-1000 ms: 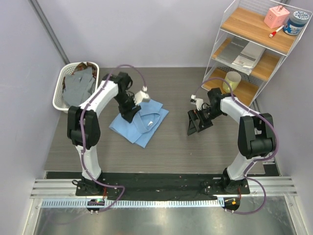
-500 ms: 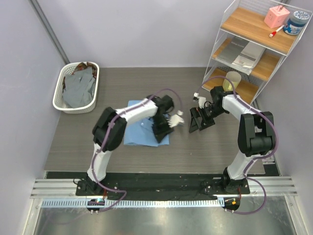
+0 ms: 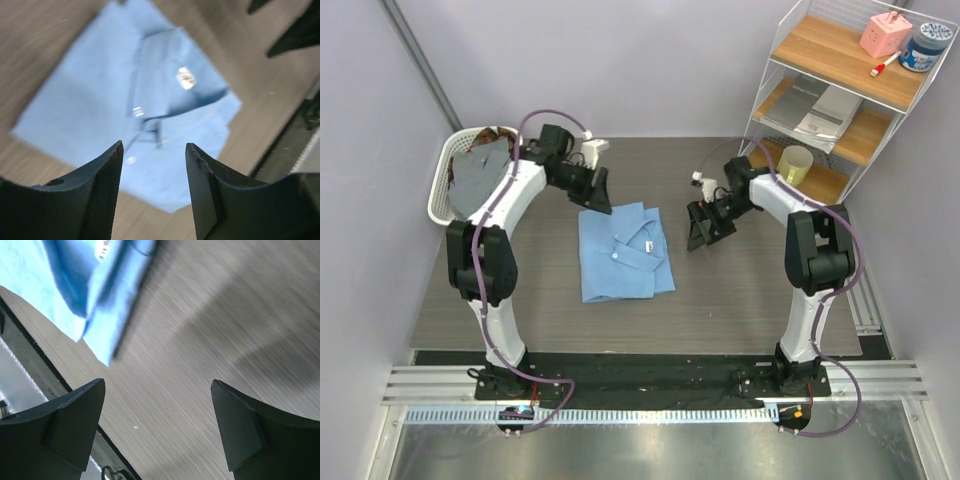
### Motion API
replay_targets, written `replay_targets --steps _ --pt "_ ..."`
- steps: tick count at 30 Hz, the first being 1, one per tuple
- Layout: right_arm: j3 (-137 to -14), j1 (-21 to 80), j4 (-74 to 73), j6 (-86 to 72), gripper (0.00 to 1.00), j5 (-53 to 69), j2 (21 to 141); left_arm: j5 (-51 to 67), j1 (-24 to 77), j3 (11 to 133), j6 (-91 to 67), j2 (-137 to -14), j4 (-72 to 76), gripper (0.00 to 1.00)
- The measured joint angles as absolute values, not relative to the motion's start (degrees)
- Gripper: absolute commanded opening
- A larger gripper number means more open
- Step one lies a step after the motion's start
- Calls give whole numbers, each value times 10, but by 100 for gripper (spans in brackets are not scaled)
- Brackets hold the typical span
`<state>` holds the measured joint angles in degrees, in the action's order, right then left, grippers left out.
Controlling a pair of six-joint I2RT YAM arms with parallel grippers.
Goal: Fold and stack the long sleeve shirts
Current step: Fold the shirt
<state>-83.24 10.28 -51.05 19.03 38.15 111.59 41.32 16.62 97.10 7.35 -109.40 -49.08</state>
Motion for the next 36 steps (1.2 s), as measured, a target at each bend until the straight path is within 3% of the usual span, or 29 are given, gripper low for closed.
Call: replay_targets --steps 4,11,18,25,29,36 --pt "-836 144 -499 171 91 394 1138 343 127 987 172 -1114 -529 46" --pt "-831 124 -503 164 88 415 1145 209 196 929 318 -1162 -536 39" --pt "-776 60 -547 186 85 414 1120 118 286 865 302 -1167 -549 38" --pt "-762 6 -577 225 79 392 1096 259 441 951 128 -1180 -645 46" --pt "-762 11 -579 236 71 386 1095 351 369 974 60 -1154 -623 51" --pt "-773 60 -565 239 55 369 1104 388 183 964 53 -1113 -599 54"
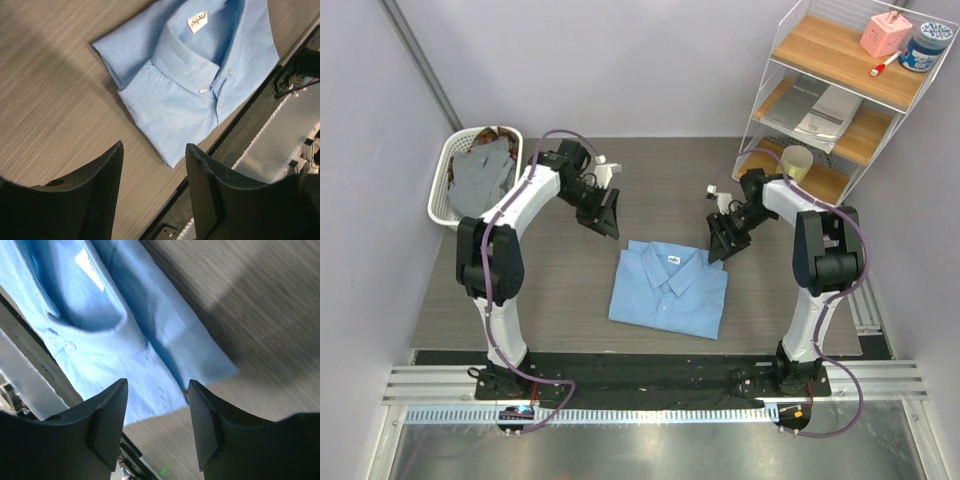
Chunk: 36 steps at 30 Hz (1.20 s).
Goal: Fold and stack the long sleeve shirts
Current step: Fold the shirt, then neatly place the folded shirt to the corner
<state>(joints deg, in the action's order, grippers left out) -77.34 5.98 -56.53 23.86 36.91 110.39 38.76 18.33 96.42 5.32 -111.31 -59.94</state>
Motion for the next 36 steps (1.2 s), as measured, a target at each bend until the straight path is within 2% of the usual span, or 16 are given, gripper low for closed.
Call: replay_targets --steps 8,10,13,17,25,29,31,32,33,34,36 --pt "-832 111 -555 248 54 354 1153 413 216 931 157 -1118 -610 49" --pt "-829 107 -561 255 60 350 1147 412 221 945 177 -1139 -612 50" --pt "-801 96 -571 261 68 342 1125 407 222 966 200 -1179 -610 52" --pt "-738 83 -586 264 73 331 1068 393 226 971 221 -1219 -609 54" --pt "-686 80 -588 256 71 318 1056 386 240 972 246 -1242 -611 45" --pt "-686 80 -575 253 58 312 1075 389 244 972 248 -1250 -611 39" --pt "-686 80 -572 252 44 312 1080 391 244 972 248 -1252 -611 35" --pt "-686 80 -572 252 38 312 1082 391 244 971 248 -1252 -611 30" --pt "-686 80 -571 250 23 312 1082 392 244 971 248 -1252 -610 27" --pt "-689 80 -572 249 16 314 1082 393 244 970 248 -1252 -610 19" --pt "-697 80 -572 247 3 317 1082 396 244 966 246 -1252 -608 13"
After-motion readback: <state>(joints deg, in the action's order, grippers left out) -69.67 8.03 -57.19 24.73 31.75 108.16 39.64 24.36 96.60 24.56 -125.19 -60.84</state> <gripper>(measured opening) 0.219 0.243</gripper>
